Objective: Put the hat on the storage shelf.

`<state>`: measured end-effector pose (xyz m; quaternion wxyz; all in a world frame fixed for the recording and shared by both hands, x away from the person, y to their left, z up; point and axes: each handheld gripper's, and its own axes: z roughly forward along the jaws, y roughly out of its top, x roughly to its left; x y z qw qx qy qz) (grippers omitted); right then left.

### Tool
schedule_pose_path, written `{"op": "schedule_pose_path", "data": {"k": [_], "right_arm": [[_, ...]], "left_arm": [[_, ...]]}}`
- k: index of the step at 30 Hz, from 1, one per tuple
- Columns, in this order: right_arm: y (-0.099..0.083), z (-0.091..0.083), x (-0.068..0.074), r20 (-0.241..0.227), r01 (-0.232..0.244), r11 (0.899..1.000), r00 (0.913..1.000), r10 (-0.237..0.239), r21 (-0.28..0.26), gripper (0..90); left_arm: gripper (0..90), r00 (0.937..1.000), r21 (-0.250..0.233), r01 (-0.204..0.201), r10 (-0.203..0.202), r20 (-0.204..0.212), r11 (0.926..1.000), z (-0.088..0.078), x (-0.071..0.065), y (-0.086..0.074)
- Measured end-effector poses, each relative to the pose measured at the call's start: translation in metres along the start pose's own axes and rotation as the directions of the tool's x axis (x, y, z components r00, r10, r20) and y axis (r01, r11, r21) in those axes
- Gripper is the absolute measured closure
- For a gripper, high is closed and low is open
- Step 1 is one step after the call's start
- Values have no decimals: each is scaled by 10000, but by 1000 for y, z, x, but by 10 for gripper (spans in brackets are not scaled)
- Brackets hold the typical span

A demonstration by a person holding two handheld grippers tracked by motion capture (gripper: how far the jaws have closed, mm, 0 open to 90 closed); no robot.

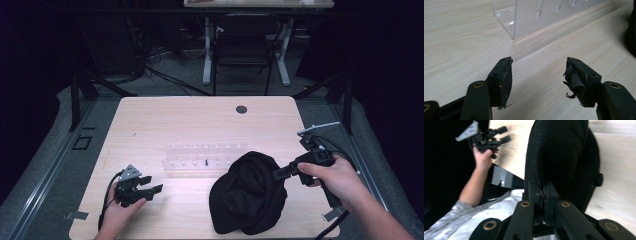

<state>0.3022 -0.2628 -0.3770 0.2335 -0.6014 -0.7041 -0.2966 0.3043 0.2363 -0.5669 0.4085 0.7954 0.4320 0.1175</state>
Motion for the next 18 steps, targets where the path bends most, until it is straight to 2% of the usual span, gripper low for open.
{"op": "schedule_pose_path", "data": {"k": [1, 2, 6, 8, 10, 11, 12, 13, 14, 16, 18], "right_arm": [[1, -2, -1, -250, 200, 9996, 9995, -196, 181, 877], [0, -1, -1, -433, 145, 9999, 9990, -144, 39, 878], [0, 0, 1, -704, 254, 9997, 9972, -252, 25, 877], [-1, 1, 3, -1084, 328, 9993, 9935, -344, -165, 878], [-1, 1, 3, -1158, 361, 9992, 9925, -379, -178, 878], [-2, 1, 4, -1442, 379, 9991, 9887, -405, -207, 878], [-2, 1, 4, -1442, 379, 9991, 9887, -405, -207, 878], [-2, 0, 5, -1758, 382, 9988, 9835, -432, -317, 878], [-2, 0, 5, -1758, 382, 9988, 9835, -432, -317, 878], [-2, -2, 8, -2303, 433, 9980, 9717, -528, -463, 878], [-2, -3, 9, -2392, 452, 9977, 9693, -562, -513, 878]], "left_arm": [[388, 10000, -12, 37, -37, -16, 10000, 0, 0, 0], [388, 10000, -3, 18, -18, -17, 10000, 0, 0, 0], [388, 10000, -4, 52, -52, -8, 10000, 0, 0, 0], [387, 10000, 27, 30, -30, -3, 10000, 1, -1, 0], [388, 10000, 2, 34, -34, -15, 10000, 1, -1, 0], [388, 10000, 7, 16, -16, 2, 10000, 1, -1, 0], [388, 10000, 7, 16, -16, 2, 10000, 1, -1, 0], [388, 10000, -12, 12, -12, -6, 10000, 2, -2, 0], [388, 10000, -12, 12, -12, -6, 10000, 2, -2, 0], [388, 10000, -11, 45, -45, -3, 10000, 2, -2, 0], [387, 10000, -17, 49, -49, 1, 10000, 2, -2, 0]]}}
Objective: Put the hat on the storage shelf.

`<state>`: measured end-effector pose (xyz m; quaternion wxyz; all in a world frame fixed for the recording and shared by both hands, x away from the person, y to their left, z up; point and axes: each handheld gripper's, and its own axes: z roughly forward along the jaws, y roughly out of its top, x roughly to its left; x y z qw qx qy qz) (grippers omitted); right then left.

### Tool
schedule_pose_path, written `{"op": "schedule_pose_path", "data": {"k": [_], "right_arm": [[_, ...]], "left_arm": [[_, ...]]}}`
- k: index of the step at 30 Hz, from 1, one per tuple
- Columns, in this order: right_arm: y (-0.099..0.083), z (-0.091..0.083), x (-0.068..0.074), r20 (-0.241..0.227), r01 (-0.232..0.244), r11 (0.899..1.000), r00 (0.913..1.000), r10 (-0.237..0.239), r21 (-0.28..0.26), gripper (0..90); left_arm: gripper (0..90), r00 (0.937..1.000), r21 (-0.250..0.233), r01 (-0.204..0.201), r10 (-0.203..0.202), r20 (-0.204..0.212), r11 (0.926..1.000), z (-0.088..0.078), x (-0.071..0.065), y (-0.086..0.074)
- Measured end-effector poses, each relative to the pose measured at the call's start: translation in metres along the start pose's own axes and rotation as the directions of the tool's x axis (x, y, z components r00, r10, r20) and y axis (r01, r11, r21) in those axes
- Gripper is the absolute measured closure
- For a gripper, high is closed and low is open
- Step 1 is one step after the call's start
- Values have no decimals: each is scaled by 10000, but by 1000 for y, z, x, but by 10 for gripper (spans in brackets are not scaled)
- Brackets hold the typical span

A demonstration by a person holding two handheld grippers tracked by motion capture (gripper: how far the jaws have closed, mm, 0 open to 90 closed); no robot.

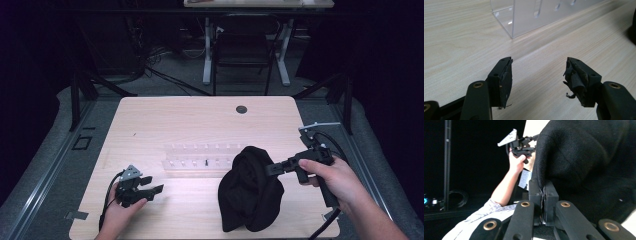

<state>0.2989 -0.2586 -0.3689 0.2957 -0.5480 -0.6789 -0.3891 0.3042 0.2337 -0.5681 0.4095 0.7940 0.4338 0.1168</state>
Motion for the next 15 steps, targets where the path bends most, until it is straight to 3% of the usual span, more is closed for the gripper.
{"op": "schedule_pose_path", "data": {"k": [15], "right_arm": [[7, -21, 24, -994, 573, 9939, 9928, -667, -947, 879]], "left_arm": [[388, 10000, 21, -40, 40, 47, 10000, -1, 0, 0]]}}
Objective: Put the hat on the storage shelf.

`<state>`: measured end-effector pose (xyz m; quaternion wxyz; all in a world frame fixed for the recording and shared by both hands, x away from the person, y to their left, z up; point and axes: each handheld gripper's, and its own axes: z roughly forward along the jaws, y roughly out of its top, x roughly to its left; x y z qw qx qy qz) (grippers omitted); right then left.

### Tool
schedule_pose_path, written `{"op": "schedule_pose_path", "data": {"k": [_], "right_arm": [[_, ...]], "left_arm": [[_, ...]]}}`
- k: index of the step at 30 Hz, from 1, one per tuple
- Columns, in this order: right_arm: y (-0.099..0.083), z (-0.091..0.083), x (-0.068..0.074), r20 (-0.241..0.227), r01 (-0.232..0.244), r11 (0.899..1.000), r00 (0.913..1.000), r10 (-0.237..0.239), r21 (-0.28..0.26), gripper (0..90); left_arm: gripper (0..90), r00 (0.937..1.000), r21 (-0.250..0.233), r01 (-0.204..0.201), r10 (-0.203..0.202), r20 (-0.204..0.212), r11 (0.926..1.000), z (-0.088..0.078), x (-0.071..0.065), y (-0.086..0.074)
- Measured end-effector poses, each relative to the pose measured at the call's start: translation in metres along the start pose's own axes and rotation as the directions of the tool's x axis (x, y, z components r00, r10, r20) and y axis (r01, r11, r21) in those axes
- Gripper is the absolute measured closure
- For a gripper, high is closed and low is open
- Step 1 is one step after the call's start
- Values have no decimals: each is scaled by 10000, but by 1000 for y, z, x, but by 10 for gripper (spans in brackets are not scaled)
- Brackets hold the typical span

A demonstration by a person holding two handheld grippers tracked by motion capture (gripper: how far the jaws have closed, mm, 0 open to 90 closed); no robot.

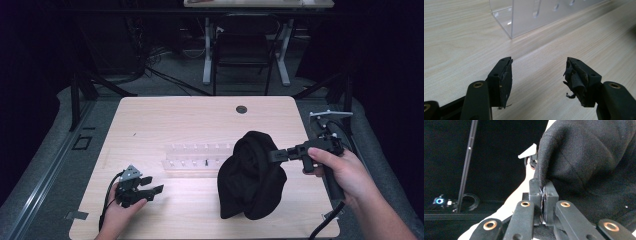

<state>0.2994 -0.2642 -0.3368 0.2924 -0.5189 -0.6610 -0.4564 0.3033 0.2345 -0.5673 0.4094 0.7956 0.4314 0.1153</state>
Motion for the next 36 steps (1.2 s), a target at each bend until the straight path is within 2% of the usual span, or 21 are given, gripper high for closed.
{"op": "schedule_pose_path", "data": {"k": [6, 12, 20, 31, 36], "right_arm": [[8, 1, 2, -324, 149, 9993, 9993, -160, -330, 879], [17, 3, 4, -561, 325, 9973, 9978, -362, -662, 879], [29, 6, 4, -661, 538, 9903, 9958, -627, -1280, 881], [46, 16, -3, -482, 610, 9880, 9965, -685, -1417, 883], [55, 19, -8, -513, 446, 9859, 9973, -535, -1613, 883]], "left_arm": [[388, 10000, -26, 17, -17, -93, 10000, -1, 0, 0], [388, 10000, -6, 14, -14, -17, 10000, -2, 1, 0], [387, 10000, -19, 20, -20, -19, 10000, -1, 2, 0], [388, 10000, -43, 68, -68, -33, 10000, -1, 2, 0], [387, 10000, -51, 75, -75, -21, 10000, -1, 2, 0]]}}
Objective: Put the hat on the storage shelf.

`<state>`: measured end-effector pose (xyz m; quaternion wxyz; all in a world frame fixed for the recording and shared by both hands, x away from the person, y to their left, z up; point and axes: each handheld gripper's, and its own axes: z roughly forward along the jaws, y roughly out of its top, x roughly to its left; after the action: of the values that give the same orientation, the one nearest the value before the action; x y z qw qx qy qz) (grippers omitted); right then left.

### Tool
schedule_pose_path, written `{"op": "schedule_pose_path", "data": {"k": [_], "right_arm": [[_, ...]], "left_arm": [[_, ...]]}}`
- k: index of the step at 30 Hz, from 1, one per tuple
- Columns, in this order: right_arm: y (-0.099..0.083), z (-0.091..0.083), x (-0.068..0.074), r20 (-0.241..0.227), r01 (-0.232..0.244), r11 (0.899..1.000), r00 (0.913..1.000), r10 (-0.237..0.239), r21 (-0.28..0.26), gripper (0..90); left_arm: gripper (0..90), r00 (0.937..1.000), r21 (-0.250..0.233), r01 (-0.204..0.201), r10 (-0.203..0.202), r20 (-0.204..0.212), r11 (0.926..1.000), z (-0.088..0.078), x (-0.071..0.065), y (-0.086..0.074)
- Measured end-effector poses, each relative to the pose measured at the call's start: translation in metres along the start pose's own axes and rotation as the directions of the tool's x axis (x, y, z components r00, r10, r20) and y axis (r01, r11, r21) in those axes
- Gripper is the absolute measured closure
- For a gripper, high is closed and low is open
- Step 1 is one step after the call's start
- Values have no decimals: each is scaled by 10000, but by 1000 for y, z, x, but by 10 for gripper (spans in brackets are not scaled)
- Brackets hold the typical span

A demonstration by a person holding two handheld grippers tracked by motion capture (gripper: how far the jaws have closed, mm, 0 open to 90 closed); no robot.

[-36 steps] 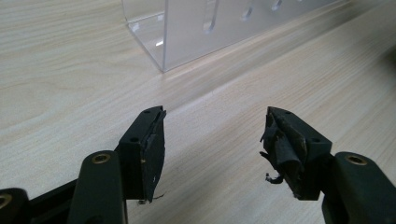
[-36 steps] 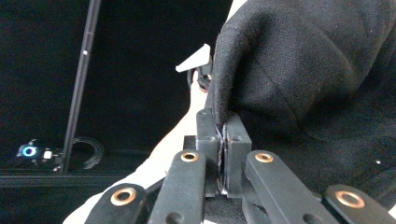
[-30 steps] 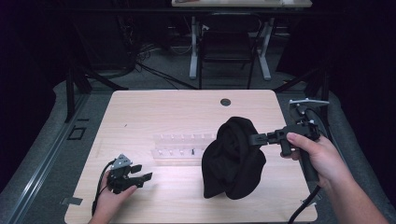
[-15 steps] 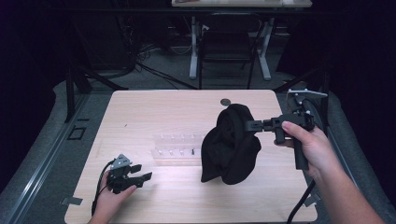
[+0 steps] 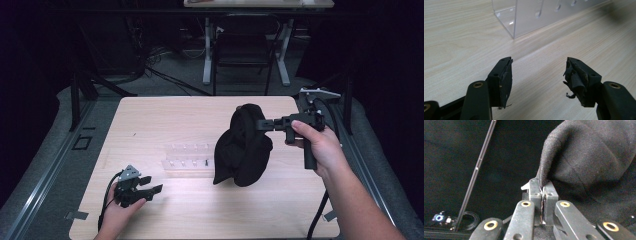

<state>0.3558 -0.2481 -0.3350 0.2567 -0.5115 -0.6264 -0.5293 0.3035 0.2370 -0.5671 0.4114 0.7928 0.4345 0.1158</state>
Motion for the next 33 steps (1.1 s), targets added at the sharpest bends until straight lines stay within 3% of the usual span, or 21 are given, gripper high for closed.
{"op": "schedule_pose_path", "data": {"k": [9, 18, 33], "right_arm": [[14, 4, -3, 15, 32, 9999, 10000, -32, -116, 883], [33, 17, 4, 296, 440, 9987, 9986, -432, -268, 883], [48, 41, -1, 397, 374, 9990, 9985, -364, -253, 883]], "left_arm": [[388, 10000, -46, 7, -7, -1, 10000, 0, 0, 0], [387, 10000, -54, -19, 19, 26, 10000, 0, 0, 0], [388, 10000, -51, -5, 5, 73, 10000, 0, 0, 1]]}}
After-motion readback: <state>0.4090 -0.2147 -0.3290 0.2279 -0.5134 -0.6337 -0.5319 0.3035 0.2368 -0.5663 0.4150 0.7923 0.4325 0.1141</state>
